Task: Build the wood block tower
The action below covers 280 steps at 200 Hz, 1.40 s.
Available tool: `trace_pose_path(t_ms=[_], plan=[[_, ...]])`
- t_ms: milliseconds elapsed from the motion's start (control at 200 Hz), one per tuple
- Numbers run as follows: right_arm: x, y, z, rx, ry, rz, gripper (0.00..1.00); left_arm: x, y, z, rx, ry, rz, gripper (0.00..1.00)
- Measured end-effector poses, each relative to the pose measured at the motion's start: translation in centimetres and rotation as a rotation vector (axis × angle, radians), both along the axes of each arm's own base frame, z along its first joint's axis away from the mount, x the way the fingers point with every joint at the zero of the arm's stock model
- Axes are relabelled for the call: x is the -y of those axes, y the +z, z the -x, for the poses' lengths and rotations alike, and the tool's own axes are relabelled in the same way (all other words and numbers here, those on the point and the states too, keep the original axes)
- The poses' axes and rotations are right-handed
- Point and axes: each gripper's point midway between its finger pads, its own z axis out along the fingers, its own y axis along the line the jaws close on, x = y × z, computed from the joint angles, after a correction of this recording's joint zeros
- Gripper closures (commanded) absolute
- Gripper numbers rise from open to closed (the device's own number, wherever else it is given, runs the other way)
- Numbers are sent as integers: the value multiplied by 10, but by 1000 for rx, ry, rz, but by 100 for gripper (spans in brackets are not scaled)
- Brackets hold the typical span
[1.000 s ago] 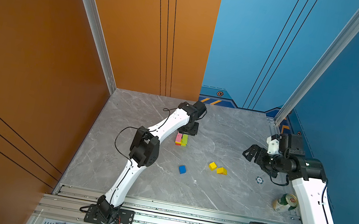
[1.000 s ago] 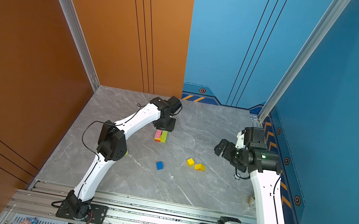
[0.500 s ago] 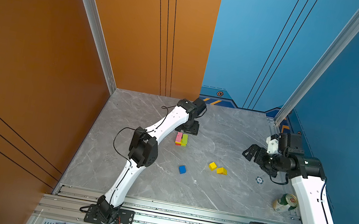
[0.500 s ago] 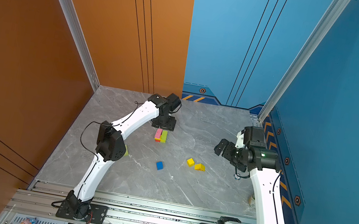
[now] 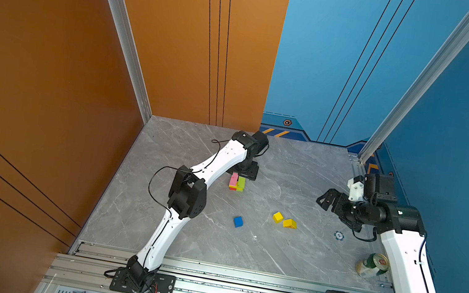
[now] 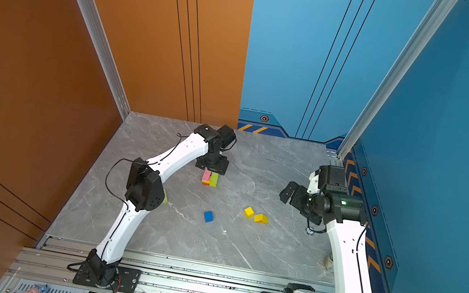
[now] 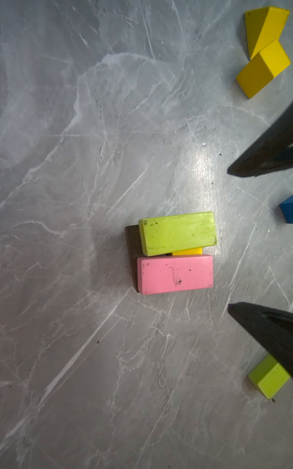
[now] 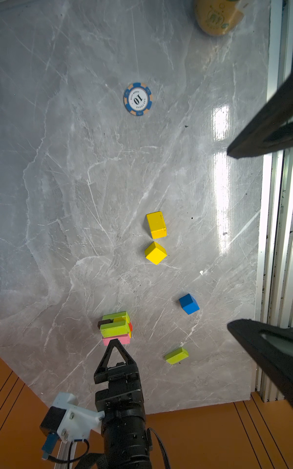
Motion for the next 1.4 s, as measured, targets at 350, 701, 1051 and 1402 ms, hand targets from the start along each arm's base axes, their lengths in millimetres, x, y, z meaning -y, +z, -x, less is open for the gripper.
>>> trace_pose_path(t_ms=[350, 701, 1051, 1402], plan=[[0, 1, 0, 3, 0, 0, 0, -3, -33, 3, -62, 0, -44, 17], [0, 1, 1, 5, 0, 0, 0, -13, -42, -1, -79, 32, -52, 17], [0, 0, 0, 1, 0, 0, 0, -15, -47, -2, -89, 42, -56, 20], [0, -1, 0, -3, 0, 1, 0, -16, -53, 0, -102, 47, -64, 22]])
